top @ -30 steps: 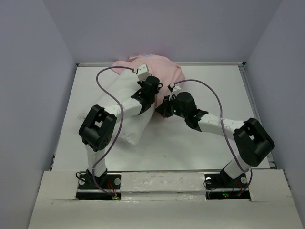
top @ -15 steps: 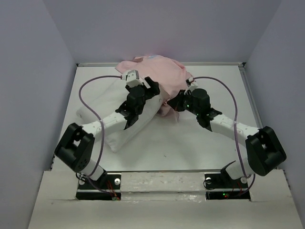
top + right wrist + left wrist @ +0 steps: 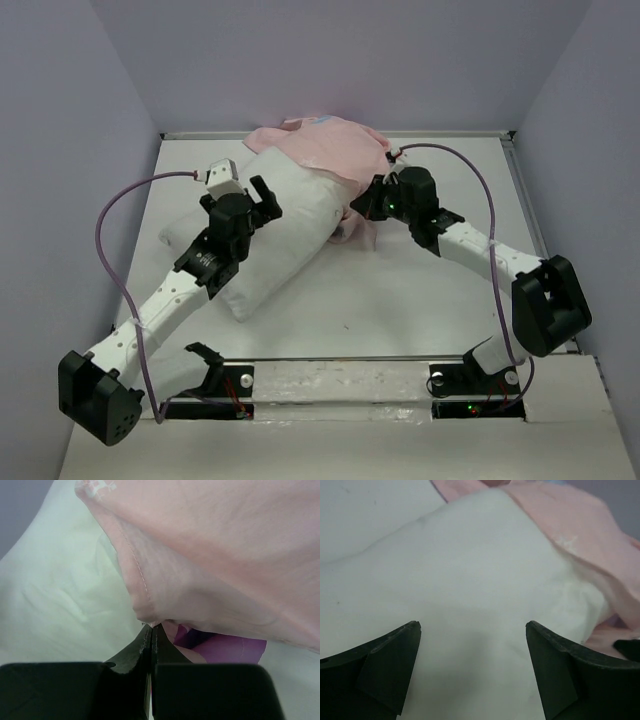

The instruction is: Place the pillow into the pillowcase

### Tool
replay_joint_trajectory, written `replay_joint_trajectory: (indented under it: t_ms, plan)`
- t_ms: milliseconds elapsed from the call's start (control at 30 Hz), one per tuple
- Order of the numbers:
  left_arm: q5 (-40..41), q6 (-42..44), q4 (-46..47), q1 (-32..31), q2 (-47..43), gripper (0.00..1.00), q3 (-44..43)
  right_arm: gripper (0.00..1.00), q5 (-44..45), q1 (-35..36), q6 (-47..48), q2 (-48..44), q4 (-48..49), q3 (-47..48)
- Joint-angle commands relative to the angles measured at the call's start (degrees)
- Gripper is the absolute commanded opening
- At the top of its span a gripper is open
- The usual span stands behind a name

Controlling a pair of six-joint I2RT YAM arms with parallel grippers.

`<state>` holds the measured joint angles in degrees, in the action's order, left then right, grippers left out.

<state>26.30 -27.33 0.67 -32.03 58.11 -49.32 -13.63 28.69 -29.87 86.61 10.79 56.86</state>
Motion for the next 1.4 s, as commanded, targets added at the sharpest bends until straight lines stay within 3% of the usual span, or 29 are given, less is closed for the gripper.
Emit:
replay_joint_trajectory:
  t_ms: [0,67,100,133,200,233,267,367,400,467,533,633,767,833,967,1100,1200,1233,1267,1300,1333,1367]
  plan:
    - [1.66,-1.23,-8.15,0.65,3.23,0.96,5.71,0.0,1.59,-0.12,4.9,0.22,-5.59,6.76]
    - [-6.15,-3.5,-1.51,0.74,8.22,0.94,9.49,0.0,1.41,-0.12,5.7,1.1,-6.56,9.05]
    - [-9.05,-4.56,2.72,0.57,9.9,0.78,10.98,0.0,0.11,-0.12,5.87,1.89,-7.09,10.19]
    - [-17.0,-5.53,7.46,0.31,11.49,0.61,12.65,0.0,-1.04,-0.12,5.87,3.03,-7.88,11.68]
    - [-19.01,-9.55,17.33,-3.81,16.13,0.16,15.48,0.0,-3.41,1.71,6.4,7.95,-10.6,17.47]
    - [-17.97,-10.45,19.44,-6.26,17.29,0.0,15.4,0.0,-3.42,3.11,7.1,9.53,-11.74,19.32]
    - [-16.82,-11.85,22.59,-11.25,18.7,0.0,14.61,0.0,-3.16,4.7,8.84,12.59,-15.06,23.6]
    - [-15.85,-19.31,29.11,-16.12,18.28,0.0,15.74,0.0,-2.46,11.2,12.8,16.04,-20.08,29.78]
    - [-14.98,-21.51,35.22,-17.44,16.53,0.0,16.79,0.0,-2.54,12.52,13.69,16.48,-20.71,31.8]
    - [-9.54,-25.57,40.01,-22.01,13.89,0.0,19.17,0.0,-4.12,14.03,14.75,15.7,-22.04,32.0]
    - [-0.97,-25.41,43.18,-27.78,9.84,0.0,18.74,0.0,-7.72,14.55,14.92,11.93,-22.04,27.62]
    - [8.46,-25.84,44.93,-35.95,9.56,0.0,18.38,0.0,-4.48,14.03,14.99,1.58,-20.55,16.94]
    - [16.74,-28.21,49.6,-40.47,11.41,0.0,20.32,0.0,0.51,14.03,19.31,-10.04,-23.69,8.35]
    - [21.3,-27.69,51.18,-40.83,10.19,0.0,21.63,0.0,1.33,11.49,19.32,-15.29,-27.74,3.46]
    - [24.94,-19.44,56.19,-41.0,10.88,0.0,16.82,0.0,-2.46,3.06,14.41,-19.73,-21.25,-4.38]
    - [18.54,-14.6,61.11,-42.41,23.94,0.0,7.85,0.0,-5.95,-6.7,13.52,-10.96,-18.44,4.53]
    - [13.78,-10.82,64.11,-43.99,29.33,0.38,2.75,0.06,-9.58,-9.08,16.68,-1.99,-22.64,14.74]
    - [12.29,-9.25,64.11,-44.43,29.52,0.64,1.69,0.09,-11.05,-9.09,17.29,-0.75,-23.26,19.29]
    - [12.37,-4.44,63.76,-45.65,29.52,0.74,-0.14,0.13,-13.51,-10.83,18.52,0.13,-24.66,20.91]
    - [12.89,-1.96,62.28,-46.36,28.65,0.85,-0.77,0.26,-14.49,-10.85,18.79,0.92,-26.15,22.4]
    - [13.07,0.59,61.74,-46.89,27.95,0.99,-1.21,0.38,-10.06,-10.85,18.97,0.41,-27.56,23.55]
    - [12.55,2.7,60.69,-47.16,26.81,0.99,-1.39,0.51,-6.97,-10.85,18.97,-0.55,-28.44,23.04]
